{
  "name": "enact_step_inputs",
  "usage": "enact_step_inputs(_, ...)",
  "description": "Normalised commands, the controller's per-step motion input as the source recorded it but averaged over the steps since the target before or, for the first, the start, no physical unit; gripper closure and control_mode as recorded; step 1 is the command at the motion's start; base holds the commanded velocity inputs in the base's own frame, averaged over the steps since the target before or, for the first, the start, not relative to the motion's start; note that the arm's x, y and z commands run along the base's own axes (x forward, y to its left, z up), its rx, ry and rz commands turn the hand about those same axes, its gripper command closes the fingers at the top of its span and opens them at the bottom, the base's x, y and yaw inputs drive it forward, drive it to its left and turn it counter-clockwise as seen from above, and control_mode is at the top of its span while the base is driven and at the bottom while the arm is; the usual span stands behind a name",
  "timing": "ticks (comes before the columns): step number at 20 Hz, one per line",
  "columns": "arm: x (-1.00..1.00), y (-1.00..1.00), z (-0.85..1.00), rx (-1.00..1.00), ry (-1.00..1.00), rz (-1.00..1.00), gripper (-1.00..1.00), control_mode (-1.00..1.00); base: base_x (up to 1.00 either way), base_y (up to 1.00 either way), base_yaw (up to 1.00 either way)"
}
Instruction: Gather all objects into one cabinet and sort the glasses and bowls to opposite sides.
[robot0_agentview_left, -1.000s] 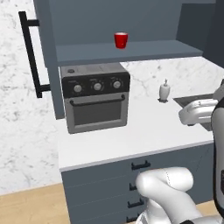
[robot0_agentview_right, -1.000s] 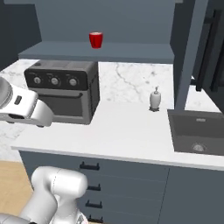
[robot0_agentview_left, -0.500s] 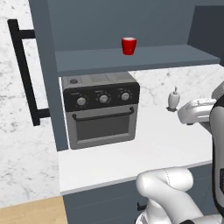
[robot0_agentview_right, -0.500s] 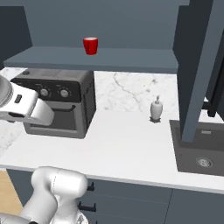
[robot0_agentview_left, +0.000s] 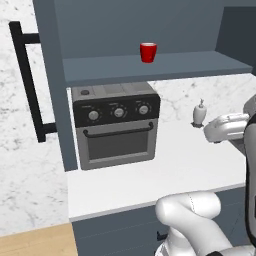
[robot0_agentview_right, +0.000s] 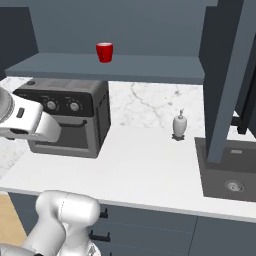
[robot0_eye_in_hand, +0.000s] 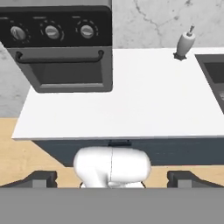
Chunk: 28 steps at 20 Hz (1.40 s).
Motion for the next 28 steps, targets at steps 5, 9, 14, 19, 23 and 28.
enact_step_inputs(5, -0.12, 0.01, 0.52, 0.0, -0.3, 0.04, -1.0, -1.0, 0.0, 0.0, 0.0)
enact_step_inputs(9, 0.0, 0.03, 0.63, 0.0, -0.41, 0.0, -1.0, -1.0, 0.0, 0.0, 0.0)
enact_step_inputs(14, 0.26, 0.0, 0.54, 0.0, -0.29, 0.0, -1.0, -1.0, 0.0, 0.0, 0.0)
enact_step_inputs(19, 0.65, 0.0, 0.13, 0.0, -0.13, 0.0, -1.0, -1.0, 0.0, 0.0, 0.0)
enact_step_inputs(23, 0.73, 0.04, -0.04, 0.0, -0.13, 0.0, -1.0, -1.0, 0.0, 0.0, 0.0)
enact_step_inputs(28, 0.5, 0.03, -0.12, 0.0, -0.16, 0.0, -1.0, -1.0, 0.0, 0.0, 0.0)
